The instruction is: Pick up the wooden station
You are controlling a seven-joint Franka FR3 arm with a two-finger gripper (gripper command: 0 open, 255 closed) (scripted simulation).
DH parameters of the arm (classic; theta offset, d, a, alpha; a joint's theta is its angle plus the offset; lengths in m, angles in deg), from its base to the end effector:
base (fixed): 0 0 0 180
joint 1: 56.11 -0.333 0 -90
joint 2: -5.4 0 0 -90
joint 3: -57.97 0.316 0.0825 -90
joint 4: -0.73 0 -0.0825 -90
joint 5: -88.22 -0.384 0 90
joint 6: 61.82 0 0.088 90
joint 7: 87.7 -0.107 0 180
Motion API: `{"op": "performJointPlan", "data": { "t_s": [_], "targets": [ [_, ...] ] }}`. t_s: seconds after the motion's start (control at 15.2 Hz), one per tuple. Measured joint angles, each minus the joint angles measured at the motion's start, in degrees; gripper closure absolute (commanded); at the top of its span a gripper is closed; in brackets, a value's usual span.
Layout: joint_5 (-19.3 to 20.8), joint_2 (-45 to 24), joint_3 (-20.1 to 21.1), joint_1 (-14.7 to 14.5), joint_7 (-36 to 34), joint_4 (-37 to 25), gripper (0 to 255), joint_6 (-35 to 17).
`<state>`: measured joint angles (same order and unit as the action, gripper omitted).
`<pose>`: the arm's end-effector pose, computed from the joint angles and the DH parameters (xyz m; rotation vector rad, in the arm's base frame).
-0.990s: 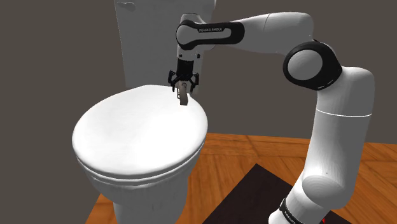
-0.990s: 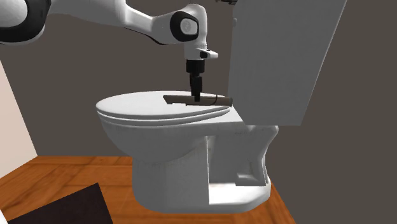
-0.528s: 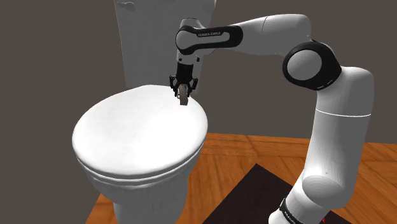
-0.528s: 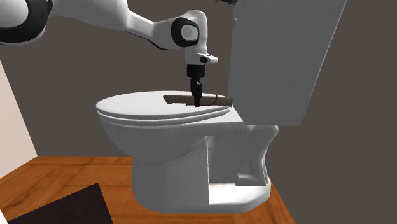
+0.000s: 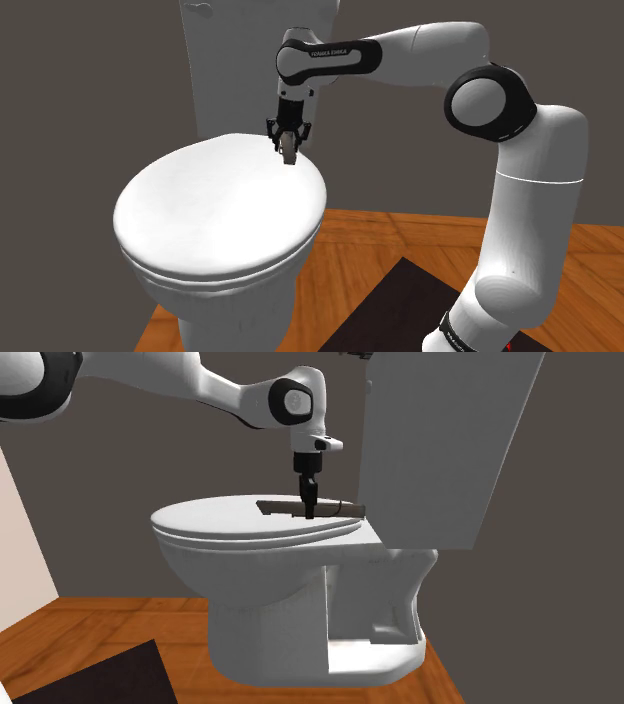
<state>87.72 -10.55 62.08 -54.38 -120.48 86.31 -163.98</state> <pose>0.6476 0.0223 0.5126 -3.0004 0.8227 -0.0041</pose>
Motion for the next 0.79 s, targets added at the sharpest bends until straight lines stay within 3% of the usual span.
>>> {"op": "performJointPlan", "data": {
  "t_s": [0.79],
  "targets": [
    [0.1,-1.1,0.0,-0.1,-0.2,-10.3,255,9.2]
  ]
}}
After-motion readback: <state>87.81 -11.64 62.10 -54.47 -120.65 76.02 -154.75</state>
